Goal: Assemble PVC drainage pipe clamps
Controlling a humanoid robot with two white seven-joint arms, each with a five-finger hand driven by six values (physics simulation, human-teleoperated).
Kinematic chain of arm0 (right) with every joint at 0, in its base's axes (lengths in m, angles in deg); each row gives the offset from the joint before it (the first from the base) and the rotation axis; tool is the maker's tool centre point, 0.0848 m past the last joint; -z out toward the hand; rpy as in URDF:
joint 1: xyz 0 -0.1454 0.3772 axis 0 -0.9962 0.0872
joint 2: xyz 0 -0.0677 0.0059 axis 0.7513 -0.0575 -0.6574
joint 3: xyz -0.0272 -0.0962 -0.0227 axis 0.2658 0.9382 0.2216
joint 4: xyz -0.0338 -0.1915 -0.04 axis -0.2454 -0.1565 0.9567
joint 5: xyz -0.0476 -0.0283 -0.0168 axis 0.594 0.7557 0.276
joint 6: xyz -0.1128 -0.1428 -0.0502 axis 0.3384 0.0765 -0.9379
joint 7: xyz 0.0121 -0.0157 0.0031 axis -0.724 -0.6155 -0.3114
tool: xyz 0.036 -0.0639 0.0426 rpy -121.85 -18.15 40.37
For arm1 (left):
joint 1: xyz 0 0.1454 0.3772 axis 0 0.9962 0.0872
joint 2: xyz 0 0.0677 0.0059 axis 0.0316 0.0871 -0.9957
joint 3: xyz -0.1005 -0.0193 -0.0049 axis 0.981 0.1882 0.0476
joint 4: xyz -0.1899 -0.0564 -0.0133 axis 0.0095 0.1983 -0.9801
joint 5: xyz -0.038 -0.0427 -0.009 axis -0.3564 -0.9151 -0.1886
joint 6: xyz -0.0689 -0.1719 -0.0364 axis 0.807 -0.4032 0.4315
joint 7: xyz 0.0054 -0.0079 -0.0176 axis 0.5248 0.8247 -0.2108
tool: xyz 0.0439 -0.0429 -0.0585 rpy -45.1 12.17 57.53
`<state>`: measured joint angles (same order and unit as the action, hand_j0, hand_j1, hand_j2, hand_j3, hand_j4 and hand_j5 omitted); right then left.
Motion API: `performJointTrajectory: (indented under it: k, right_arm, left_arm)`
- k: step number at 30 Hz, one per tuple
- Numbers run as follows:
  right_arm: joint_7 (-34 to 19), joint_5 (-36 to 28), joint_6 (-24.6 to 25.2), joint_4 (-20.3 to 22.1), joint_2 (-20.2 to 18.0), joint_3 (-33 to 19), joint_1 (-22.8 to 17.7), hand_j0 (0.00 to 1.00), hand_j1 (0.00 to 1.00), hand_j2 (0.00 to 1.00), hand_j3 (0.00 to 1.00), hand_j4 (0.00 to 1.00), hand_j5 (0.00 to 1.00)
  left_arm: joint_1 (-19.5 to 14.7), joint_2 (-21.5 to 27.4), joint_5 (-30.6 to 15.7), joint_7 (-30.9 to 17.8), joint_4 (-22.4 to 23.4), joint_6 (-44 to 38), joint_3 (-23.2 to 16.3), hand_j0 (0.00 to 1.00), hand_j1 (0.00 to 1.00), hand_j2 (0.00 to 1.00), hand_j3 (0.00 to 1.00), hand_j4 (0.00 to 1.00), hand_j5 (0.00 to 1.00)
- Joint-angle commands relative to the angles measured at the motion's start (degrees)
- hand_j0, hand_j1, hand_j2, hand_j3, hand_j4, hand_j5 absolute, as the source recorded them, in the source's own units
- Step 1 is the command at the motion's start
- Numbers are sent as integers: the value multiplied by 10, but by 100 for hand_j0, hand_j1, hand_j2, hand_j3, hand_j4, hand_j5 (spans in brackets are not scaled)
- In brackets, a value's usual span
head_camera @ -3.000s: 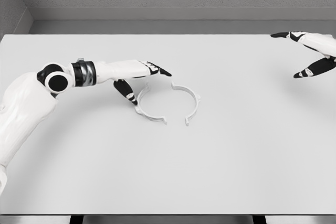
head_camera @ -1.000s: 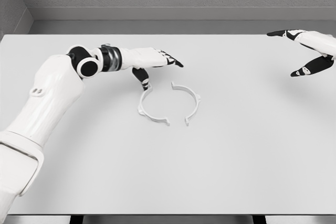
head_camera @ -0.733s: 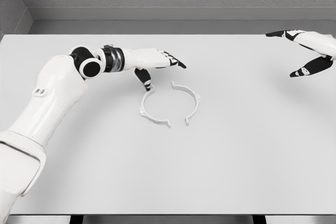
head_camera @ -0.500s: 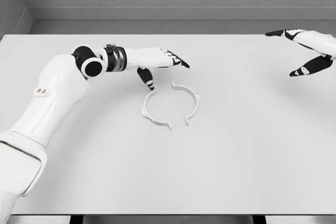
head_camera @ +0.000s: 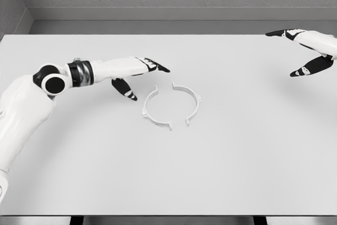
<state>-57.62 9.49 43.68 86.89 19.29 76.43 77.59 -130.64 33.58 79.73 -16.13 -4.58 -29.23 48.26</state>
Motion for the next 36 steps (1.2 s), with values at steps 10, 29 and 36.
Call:
performJointTrajectory:
  k: [10,29,36]
  right_arm:
    - [0,-4,2,6,-1,0,-1,100,100,100,100,100,100]
    - [0,-4,2,6,0,1,-1,100,100,100,100,100,100]
    - [0,-4,2,7,0,1,-2,100,100,100,100,100,100]
  left_arm:
    - [11,-6,16,0,14,-2,-1,100,100,100,100,100,100]
    - [34,17,6,0,-38,-2,-10,100,100,100,100,100,100]
    - [38,10,9,0,-32,-2,-29,100,100,100,100,100,100]
